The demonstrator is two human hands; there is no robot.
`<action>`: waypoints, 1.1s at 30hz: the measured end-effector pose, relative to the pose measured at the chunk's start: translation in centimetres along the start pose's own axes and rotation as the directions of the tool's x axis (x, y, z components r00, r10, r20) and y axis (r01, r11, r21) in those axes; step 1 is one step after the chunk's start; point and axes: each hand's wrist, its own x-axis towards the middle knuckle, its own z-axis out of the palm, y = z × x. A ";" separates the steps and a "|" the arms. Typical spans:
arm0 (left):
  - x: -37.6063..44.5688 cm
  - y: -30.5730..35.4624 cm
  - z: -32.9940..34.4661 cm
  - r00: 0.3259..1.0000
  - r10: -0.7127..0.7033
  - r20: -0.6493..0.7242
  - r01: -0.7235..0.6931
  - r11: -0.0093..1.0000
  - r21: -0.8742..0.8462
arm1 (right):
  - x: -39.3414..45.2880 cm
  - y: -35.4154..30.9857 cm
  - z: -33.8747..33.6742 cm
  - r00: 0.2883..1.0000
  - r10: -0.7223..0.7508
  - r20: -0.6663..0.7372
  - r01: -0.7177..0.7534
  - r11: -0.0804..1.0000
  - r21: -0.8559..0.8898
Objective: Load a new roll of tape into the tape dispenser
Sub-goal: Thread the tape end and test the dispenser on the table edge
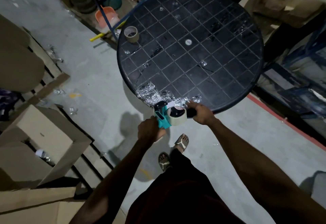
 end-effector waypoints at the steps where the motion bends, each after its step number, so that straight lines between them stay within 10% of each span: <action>1: -0.1 0.0 -0.3 1.000 -0.008 -0.007 0.007 0.999 -0.041 | -0.8 -1.1 -0.3 0.999 -0.009 -0.047 0.017 0.988 0.152; 6: -1.3 0.0 -1.8 0.985 0.009 -0.175 -0.047 0.976 -0.213 | -5.9 -5.5 -1.8 0.993 -0.016 -0.117 0.083 0.795 0.600; 17: -3.6 0.1 -3.8 0.968 0.043 -0.245 -0.182 0.796 -0.577 | -10.8 -10.0 -3.0 0.871 0.010 -0.491 0.290 0.797 0.530; 33: -5.5 0.3 -7.0 0.986 0.004 -0.168 -0.151 0.470 -0.870 | -11.9 -14.9 -6.5 0.764 0.046 -0.644 0.351 0.807 0.474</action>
